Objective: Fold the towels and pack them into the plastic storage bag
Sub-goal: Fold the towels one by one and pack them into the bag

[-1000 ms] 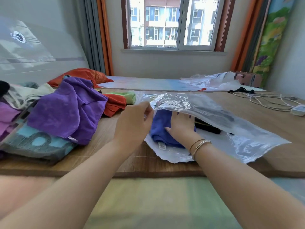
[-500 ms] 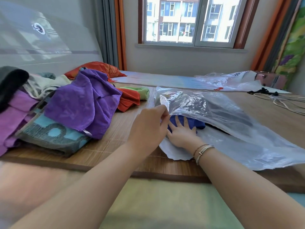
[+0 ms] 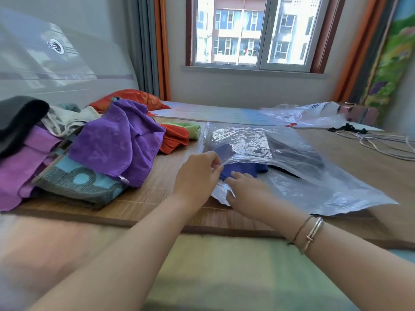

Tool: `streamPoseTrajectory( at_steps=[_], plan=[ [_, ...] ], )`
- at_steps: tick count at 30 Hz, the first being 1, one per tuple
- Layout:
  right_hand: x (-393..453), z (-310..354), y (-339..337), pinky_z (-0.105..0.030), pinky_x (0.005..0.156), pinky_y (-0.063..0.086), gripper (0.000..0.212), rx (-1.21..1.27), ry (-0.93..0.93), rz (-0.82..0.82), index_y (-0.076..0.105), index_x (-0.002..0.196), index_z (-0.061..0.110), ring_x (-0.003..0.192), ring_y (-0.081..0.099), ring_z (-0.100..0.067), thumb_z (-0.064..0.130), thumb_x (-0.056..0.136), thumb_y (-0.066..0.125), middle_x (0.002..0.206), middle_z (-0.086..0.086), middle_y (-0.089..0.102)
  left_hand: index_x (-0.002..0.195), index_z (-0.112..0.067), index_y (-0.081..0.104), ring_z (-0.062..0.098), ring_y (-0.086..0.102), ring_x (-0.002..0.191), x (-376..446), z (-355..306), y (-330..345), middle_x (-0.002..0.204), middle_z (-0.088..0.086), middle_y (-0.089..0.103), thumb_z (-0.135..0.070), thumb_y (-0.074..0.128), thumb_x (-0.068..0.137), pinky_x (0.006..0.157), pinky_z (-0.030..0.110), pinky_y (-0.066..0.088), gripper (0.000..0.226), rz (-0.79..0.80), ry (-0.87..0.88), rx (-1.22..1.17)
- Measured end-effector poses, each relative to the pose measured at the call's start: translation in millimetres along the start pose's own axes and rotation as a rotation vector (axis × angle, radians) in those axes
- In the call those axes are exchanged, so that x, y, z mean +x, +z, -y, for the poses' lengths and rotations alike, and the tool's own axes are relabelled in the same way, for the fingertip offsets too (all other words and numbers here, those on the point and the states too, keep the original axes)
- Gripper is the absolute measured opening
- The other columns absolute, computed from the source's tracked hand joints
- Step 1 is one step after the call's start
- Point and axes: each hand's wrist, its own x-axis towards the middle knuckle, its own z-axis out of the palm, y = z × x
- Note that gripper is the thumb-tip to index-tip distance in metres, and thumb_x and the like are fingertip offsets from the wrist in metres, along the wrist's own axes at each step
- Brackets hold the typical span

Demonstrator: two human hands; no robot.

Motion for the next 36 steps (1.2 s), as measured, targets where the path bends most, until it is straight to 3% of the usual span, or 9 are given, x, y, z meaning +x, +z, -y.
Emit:
streamPoseTrajectory(
  at_steps=[2, 5, 9, 15, 20, 23, 27, 30, 36],
  plan=[
    [-20, 9, -15, -0.037, 0.081, 0.046, 0.022, 0.040, -0.034, -0.124, 0.057, 0.102, 0.014, 0.108, 0.049, -0.025, 0.027, 0.094, 0.041, 0.111, -0.004, 0.056, 0.090, -0.020, 0.065, 0.017, 0.066, 0.084, -6, 6, -3, 0.089, -0.006, 0.069, -0.026, 0.064, 0.086, 0.077, 0.040, 0.054, 0.007, 0.006, -0.026, -0.016],
    [-36, 25, -35, -0.033, 0.070, 0.044, 0.018, 0.067, -0.090, -0.285, 0.050, 0.080, 0.017, 0.097, 0.052, -0.021, 0.026, 0.093, 0.041, 0.095, -0.002, 0.062, 0.092, -0.023, 0.067, 0.017, 0.067, 0.089, -17, 21, -12, 0.092, -0.006, 0.070, -0.026, 0.063, 0.083, 0.080, 0.040, 0.053, 0.009, -0.059, -0.100, -0.044],
    [-23, 61, -49, -0.033, 0.068, 0.044, 0.014, 0.181, -0.157, -0.387, 0.052, 0.078, 0.021, 0.092, 0.055, -0.021, 0.024, 0.089, 0.044, 0.090, -0.001, 0.064, 0.092, -0.018, 0.070, 0.012, 0.068, 0.086, -39, 50, -39, 0.088, -0.006, 0.070, -0.016, 0.063, 0.084, 0.078, 0.029, 0.053, 0.011, -0.286, -0.302, -0.235],
    [58, 132, -43, -0.030, 0.078, 0.046, 0.022, 0.643, -0.150, -0.302, 0.056, 0.104, 0.020, 0.090, 0.058, -0.016, 0.031, 0.085, 0.060, 0.104, 0.002, 0.062, 0.092, -0.017, 0.065, 0.006, 0.065, 0.080, -62, 113, -107, 0.083, -0.009, 0.067, -0.008, 0.062, 0.086, 0.068, 0.015, 0.044, 0.012, -0.490, -0.466, -0.306],
    [142, 184, -22, -0.039, 0.088, 0.053, 0.064, 0.995, 0.121, -0.026, 0.046, 0.119, 0.017, 0.104, 0.058, -0.023, 0.055, 0.074, 0.070, 0.109, -0.003, 0.053, 0.096, -0.015, 0.066, 0.006, 0.060, 0.081, -72, 144, -130, 0.091, -0.006, 0.064, -0.010, 0.064, 0.085, 0.074, 0.016, 0.037, 0.013, -0.488, -0.544, -0.218],
    [173, 201, -8, -0.034, 0.063, 0.051, 0.046, 1.140, 0.181, 0.039, 0.048, 0.091, 0.014, 0.070, 0.055, -0.023, 0.049, 0.074, 0.072, 0.083, -0.005, 0.049, 0.100, -0.014, 0.065, 0.009, 0.058, 0.090, -71, 154, -129, 0.096, -0.005, 0.064, -0.013, 0.065, 0.085, 0.076, 0.015, 0.035, 0.015, -0.468, -0.578, -0.205],
    [182, 205, 0, -0.038, 0.076, 0.049, 0.020, 1.133, 0.175, -0.130, 0.048, 0.075, 0.020, 0.078, 0.053, -0.023, 0.021, 0.079, 0.067, 0.076, -0.002, 0.053, 0.107, -0.014, 0.062, 0.006, 0.055, 0.088, -65, 154, -129, 0.102, -0.005, 0.063, -0.017, 0.065, 0.086, 0.071, 0.011, 0.033, 0.021, -0.457, -0.579, -0.227],
    [166, 196, -12, -0.031, 0.069, 0.044, 0.007, 1.203, 0.129, -0.145, 0.056, 0.081, 0.016, 0.073, 0.051, -0.018, 0.017, 0.082, 0.063, 0.076, 0.000, 0.054, 0.112, -0.014, 0.059, 0.008, 0.055, 0.089, -65, 151, -128, 0.109, -0.003, 0.062, -0.021, 0.066, 0.086, 0.076, 0.018, 0.036, 0.028, -0.444, -0.600, -0.232],
    [93, 173, -31, -0.035, 0.072, 0.042, 0.032, 1.736, 0.149, 0.071, 0.056, 0.088, 0.015, 0.084, 0.051, -0.024, 0.024, 0.058, 0.054, 0.088, -0.008, 0.057, 0.136, -0.020, 0.041, 0.014, 0.050, 0.118, -61, 135, -128, 0.131, -0.005, 0.049, -0.047, 0.068, 0.081, 0.099, 0.028, 0.039, 0.067, -0.426, -0.620, -0.368]
  ],
)
